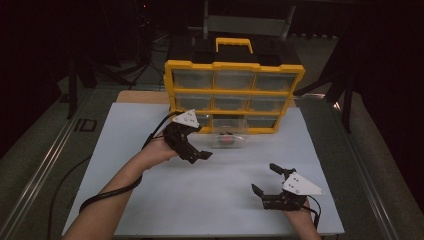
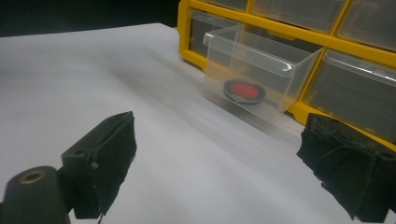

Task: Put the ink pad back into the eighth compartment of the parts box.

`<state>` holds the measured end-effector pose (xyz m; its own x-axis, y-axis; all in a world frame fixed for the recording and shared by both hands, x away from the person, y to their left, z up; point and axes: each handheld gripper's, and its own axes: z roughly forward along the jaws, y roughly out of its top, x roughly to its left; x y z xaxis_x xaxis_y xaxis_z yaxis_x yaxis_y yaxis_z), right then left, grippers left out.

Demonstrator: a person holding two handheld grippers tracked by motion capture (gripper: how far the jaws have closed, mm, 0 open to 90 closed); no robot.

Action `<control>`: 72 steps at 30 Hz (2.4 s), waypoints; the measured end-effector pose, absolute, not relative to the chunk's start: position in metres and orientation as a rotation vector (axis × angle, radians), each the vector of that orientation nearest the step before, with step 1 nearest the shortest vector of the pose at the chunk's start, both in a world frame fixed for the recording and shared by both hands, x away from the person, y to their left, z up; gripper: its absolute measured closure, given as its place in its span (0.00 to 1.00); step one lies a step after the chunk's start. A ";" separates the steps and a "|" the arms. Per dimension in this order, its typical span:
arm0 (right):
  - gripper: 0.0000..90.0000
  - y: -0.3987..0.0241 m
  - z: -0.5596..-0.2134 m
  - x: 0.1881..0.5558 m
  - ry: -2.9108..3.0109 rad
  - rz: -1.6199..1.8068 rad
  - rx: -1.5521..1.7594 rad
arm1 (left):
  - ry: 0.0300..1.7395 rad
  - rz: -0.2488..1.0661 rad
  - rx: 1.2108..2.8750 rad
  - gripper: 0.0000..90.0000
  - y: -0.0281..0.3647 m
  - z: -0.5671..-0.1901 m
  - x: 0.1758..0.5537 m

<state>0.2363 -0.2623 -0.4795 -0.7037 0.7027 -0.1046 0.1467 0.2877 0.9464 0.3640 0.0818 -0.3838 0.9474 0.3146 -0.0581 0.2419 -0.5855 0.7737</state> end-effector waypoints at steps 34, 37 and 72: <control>0.11 -0.261 -0.478 0.235 2.052 1.418 0.740 | 0.491 0.163 2.123 0.00 0.175 -0.414 0.293; 0.11 -0.260 -0.479 0.235 2.055 1.416 0.738 | 0.519 0.176 2.102 0.00 0.187 -0.419 0.284; 0.11 -0.258 -0.479 0.235 2.063 1.414 0.738 | 0.753 0.376 1.968 0.00 0.239 -0.486 0.224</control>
